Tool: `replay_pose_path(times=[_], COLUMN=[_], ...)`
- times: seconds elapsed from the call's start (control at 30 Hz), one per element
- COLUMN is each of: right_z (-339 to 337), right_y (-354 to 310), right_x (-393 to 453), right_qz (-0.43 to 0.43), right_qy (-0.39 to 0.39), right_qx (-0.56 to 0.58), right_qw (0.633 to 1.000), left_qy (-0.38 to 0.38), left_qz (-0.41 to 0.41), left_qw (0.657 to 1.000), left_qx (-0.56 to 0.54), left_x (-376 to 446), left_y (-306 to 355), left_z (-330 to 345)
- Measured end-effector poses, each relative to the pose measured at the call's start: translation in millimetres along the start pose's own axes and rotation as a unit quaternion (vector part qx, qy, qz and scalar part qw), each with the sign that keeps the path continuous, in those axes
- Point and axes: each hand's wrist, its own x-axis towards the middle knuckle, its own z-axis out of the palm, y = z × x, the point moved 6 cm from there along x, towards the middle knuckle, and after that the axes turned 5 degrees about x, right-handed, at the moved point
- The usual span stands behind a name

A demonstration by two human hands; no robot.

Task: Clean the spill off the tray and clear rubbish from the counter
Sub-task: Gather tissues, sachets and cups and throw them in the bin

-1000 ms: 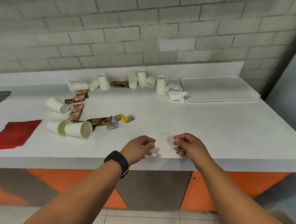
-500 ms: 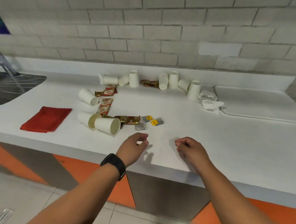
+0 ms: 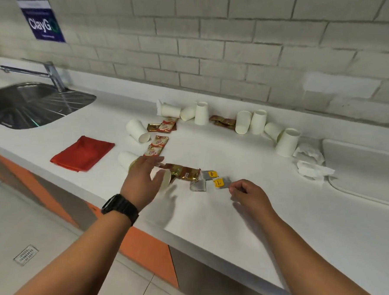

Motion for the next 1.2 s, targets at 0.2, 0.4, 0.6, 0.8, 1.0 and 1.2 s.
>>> replay_pose_path(times=[0.2, 0.4, 0.6, 0.8, 1.0, 1.2], right_z=[12, 42, 104, 137, 124, 112], right_y=[-2, -6, -18, -6, -8, -11], right_x=[23, 44, 51, 64, 61, 64], right_qz=[-0.025, -0.047, -0.105, -0.13, -0.196, -0.156], right_qy=[0.009, 0.067, 0.011, 0.007, 0.108, 0.115], right_qx=[-0.055, -0.07, -0.22, -0.483, -0.525, -0.419], right_qw=[0.998, 0.994, 0.97, 0.866, 0.821, 0.887], left_qy=[-0.05, -0.215, -0.234, -0.164, -0.106, -0.094], left_qz=[0.027, 0.116, 0.244, 0.265, 0.26, 0.268], left_qw=[0.979, 0.913, 0.888, 0.929, 0.955, 0.957], left_qx=[0.197, 0.325, 0.311, 0.199, 0.1, 0.062], left_x=[23, 51, 57, 61, 67, 72], left_y=[-36, -63, -63, -66, -72, -68], left_z=[0, 18, 43, 41, 24, 21])
